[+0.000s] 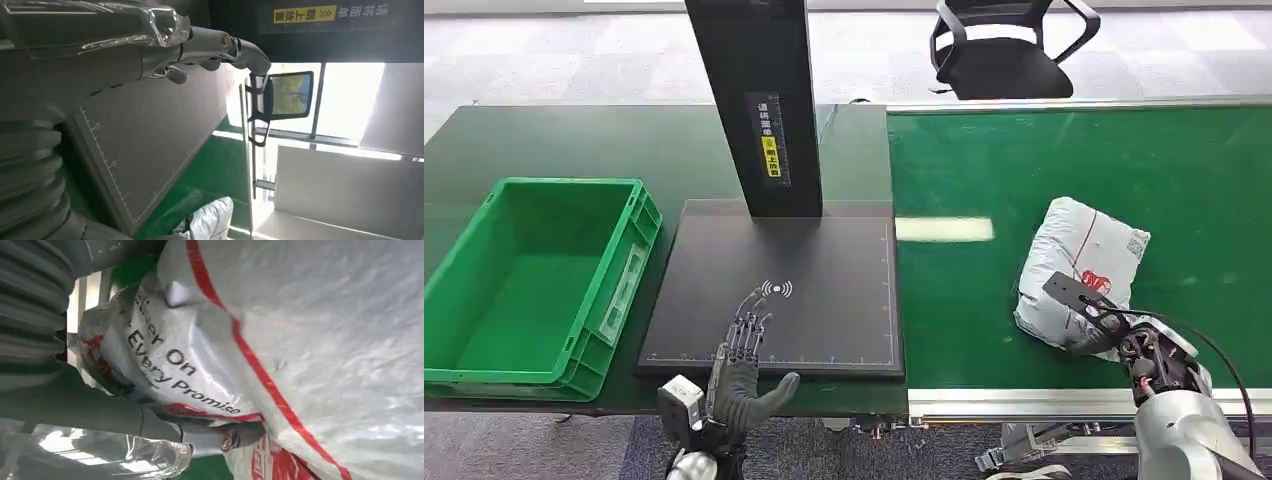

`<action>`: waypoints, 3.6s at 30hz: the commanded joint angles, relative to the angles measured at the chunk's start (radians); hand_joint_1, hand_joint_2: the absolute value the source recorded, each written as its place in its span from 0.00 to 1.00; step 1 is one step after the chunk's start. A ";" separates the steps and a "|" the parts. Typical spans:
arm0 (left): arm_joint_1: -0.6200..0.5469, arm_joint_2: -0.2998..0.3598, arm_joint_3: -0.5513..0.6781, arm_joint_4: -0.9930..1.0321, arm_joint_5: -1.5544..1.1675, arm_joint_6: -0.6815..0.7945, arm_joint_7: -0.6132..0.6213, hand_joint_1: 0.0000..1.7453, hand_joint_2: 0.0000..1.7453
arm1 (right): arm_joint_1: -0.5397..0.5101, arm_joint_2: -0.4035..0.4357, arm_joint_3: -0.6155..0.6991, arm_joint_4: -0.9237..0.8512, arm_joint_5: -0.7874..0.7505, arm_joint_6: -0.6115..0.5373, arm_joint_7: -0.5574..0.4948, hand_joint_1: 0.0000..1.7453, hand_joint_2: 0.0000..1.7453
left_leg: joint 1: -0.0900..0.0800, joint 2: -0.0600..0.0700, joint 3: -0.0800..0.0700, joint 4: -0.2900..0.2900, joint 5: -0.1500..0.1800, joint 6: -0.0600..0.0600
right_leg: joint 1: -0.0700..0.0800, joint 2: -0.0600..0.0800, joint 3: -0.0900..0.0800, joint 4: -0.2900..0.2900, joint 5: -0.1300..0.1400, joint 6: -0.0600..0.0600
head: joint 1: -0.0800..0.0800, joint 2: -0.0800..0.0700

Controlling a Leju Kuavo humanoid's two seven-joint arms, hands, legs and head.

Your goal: Moved the parcel from conveyor to table for the left to box.

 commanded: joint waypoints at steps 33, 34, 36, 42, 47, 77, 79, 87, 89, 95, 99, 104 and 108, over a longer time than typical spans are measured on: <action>0.086 -0.016 0.012 -0.060 0.020 0.069 -0.007 0.00 1.00 | 0.192 0.393 0.284 -0.638 -1.250 -0.363 -0.742 1.00 1.00 | 0.003 0.004 0.001 -0.003 -0.001 0.002 | 0.004 0.003 0.000 -0.002 0.001 -0.007 | -0.001 0.000; 0.089 -0.015 0.012 -0.064 0.017 0.067 -0.006 0.00 1.00 | 0.213 0.403 0.341 -0.641 -1.280 -0.335 -0.742 1.00 1.00 | 0.002 0.005 0.000 -0.002 -0.001 0.001 | 0.003 0.004 -0.002 -0.001 0.001 -0.004 | 0.000 0.000; 0.091 -0.013 0.011 -0.067 0.014 0.064 -0.004 0.00 1.00 | 0.243 0.419 0.399 -0.650 -1.301 -0.298 -0.742 1.00 1.00 | 0.003 0.004 0.000 -0.002 -0.001 0.001 | 0.004 0.004 -0.001 -0.001 0.001 -0.005 | 0.000 0.000; 0.070 -0.007 0.005 -0.030 0.010 0.060 -0.002 0.00 1.00 | 0.275 0.486 0.636 -0.592 -1.381 -0.186 -0.742 1.00 1.00 | 0.004 0.006 0.000 -0.003 -0.001 0.002 | 0.005 0.005 -0.002 -0.001 0.001 -0.006 | 0.000 0.000; 0.066 -0.006 -0.007 -0.013 0.008 0.060 -0.002 0.00 1.00 | 0.203 0.508 0.689 -0.613 -1.420 -0.193 -0.739 1.00 1.00 | 0.002 0.004 -0.004 -0.001 0.000 0.001 | 0.003 0.002 -0.005 0.001 0.000 -0.004 | 0.000 0.000; 0.097 -0.001 -0.023 -0.063 -0.020 0.053 0.024 0.00 1.00 | -0.130 0.579 1.079 -0.038 -1.708 -0.387 -0.478 0.00 1.00 | 0.003 0.004 0.000 -0.004 0.001 0.001 | 0.004 0.002 -0.001 -0.002 0.001 -0.006 | 0.000 0.000; 0.110 -0.002 -0.020 -0.081 -0.020 0.054 0.028 0.00 1.00 | -0.119 0.573 1.067 -0.012 -1.689 -0.384 -0.463 0.00 1.00 | 0.003 0.003 -0.002 -0.002 0.001 0.001 | 0.004 0.002 -0.003 -0.001 0.000 -0.004 | 0.000 0.000; 0.105 0.000 -0.013 -0.078 -0.017 0.057 0.036 0.00 1.00 | -0.102 0.557 1.077 -0.011 -1.647 -0.358 -0.432 0.00 1.00 | 0.003 0.001 -0.003 -0.002 0.001 0.001 | 0.004 0.000 -0.003 -0.001 0.000 -0.005 | 0.000 0.000; 0.106 0.000 -0.012 -0.077 -0.016 0.060 0.037 0.00 1.00 | -0.097 0.559 1.077 -0.012 -1.624 -0.384 -0.405 0.00 1.00 | 0.002 0.001 -0.004 -0.001 0.001 0.001 | 0.003 0.000 -0.004 0.000 0.000 -0.004 | 0.000 0.000; 0.100 -0.006 -0.014 -0.094 -0.014 0.068 0.044 0.00 1.00 | -0.070 0.541 1.028 -0.040 -1.628 -0.364 -0.447 0.00 1.00 | 0.003 0.000 -0.004 -0.002 0.001 0.001 | 0.004 -0.001 -0.003 -0.001 0.000 -0.005 | 0.000 0.000; 0.115 -0.015 0.037 -0.140 0.001 0.137 0.004 0.00 1.00 | 0.009 0.521 0.885 -0.145 -1.713 -0.284 -0.627 0.00 1.00 | 0.003 -0.001 -0.003 -0.002 0.001 0.002 | 0.004 -0.002 -0.002 -0.002 0.000 -0.005 | 0.000 0.000; 0.138 -0.042 0.107 -0.230 0.046 0.239 -0.005 0.00 1.00 | 0.074 0.511 0.818 -0.222 -1.722 -0.253 -0.668 0.00 1.00 | 0.003 0.001 -0.005 -0.001 0.001 0.000 | 0.004 -0.001 -0.005 0.000 0.000 -0.004 | 0.000 0.000; 0.196 -0.048 0.146 -0.388 0.109 0.400 -0.036 0.00 1.00 | 0.167 0.517 0.744 -0.327 -1.713 -0.226 -0.690 0.00 1.00 | 0.004 0.001 -0.004 -0.001 0.000 0.001 | 0.005 0.000 -0.004 -0.001 0.000 -0.005 | 0.000 0.000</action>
